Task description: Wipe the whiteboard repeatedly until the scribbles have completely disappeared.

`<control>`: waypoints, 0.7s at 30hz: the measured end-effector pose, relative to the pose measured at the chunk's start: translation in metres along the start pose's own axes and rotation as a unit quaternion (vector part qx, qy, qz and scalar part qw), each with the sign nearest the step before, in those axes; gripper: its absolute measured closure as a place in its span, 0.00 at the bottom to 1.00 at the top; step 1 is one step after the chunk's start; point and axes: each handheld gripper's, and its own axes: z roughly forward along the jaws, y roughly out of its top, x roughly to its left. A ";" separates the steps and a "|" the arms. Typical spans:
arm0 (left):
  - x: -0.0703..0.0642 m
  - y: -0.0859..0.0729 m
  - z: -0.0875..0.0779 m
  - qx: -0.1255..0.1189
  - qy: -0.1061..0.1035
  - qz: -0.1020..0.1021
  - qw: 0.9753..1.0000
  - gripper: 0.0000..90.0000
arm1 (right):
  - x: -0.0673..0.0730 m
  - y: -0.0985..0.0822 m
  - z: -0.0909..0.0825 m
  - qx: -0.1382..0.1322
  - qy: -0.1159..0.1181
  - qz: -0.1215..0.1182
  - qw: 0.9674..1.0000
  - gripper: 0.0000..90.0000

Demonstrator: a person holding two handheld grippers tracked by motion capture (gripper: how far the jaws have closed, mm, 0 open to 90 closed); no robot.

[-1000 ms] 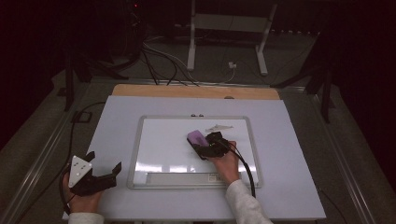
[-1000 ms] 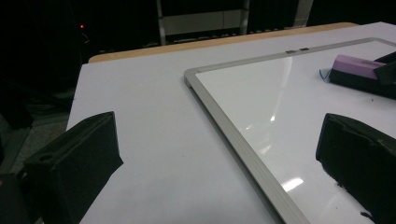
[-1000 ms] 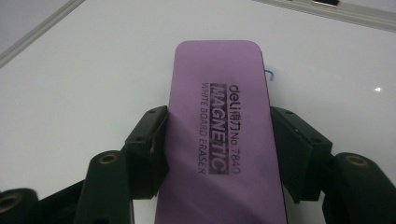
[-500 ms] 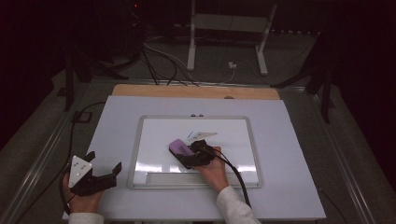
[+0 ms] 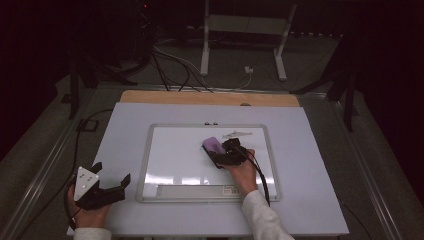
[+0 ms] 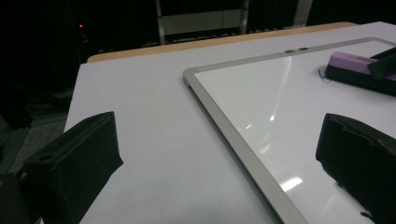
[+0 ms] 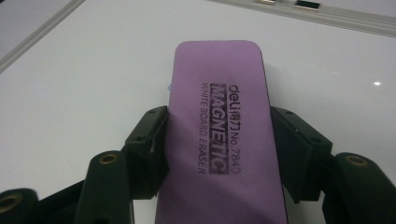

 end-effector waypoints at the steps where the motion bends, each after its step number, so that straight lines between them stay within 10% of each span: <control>1: 0.000 0.000 0.000 0.000 0.000 0.000 1.000 0.01 | 0.005 0.000 0.001 0.000 0.013 0.000 1.000 0.45; 12: 0.000 0.000 -0.001 -0.002 0.001 -0.001 1.000 0.01 | 0.069 -0.008 0.016 0.010 0.091 -0.055 0.994 0.45; 21: 0.000 0.000 -0.001 -0.002 0.000 -0.001 1.000 0.01 | 0.015 0.001 0.005 0.003 0.022 -0.008 1.000 0.45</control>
